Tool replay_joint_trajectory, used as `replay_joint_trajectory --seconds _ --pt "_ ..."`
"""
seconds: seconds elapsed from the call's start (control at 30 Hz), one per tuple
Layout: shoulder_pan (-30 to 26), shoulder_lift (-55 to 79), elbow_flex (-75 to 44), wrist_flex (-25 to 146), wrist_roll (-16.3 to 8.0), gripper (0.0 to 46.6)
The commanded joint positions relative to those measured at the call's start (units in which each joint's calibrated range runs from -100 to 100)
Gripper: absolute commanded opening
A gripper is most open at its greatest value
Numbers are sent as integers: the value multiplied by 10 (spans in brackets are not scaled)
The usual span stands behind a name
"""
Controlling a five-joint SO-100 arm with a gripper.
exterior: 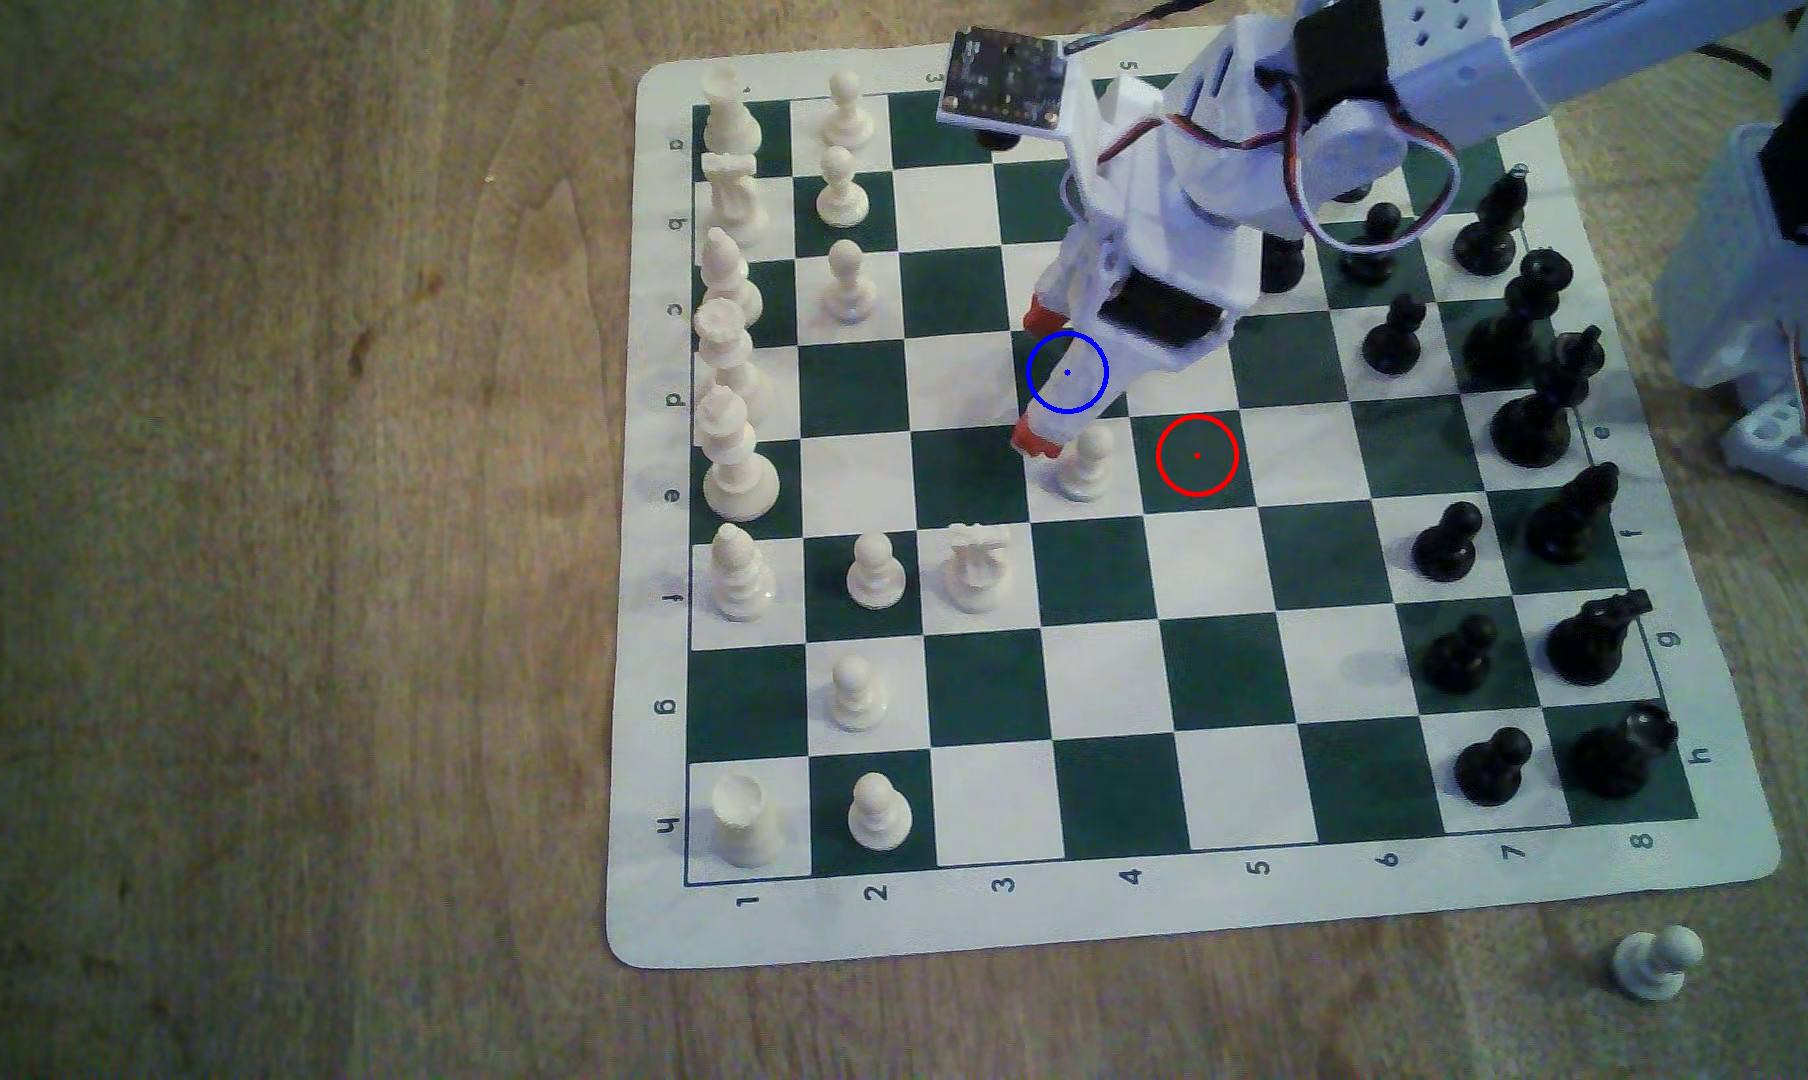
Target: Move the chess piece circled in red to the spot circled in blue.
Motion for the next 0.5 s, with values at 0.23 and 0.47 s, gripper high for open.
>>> replay_joint_trajectory --seconds 0.23,0.47 --pt "17 -150 -26 86 2 157" --pt "0 -195 31 153 5 3"
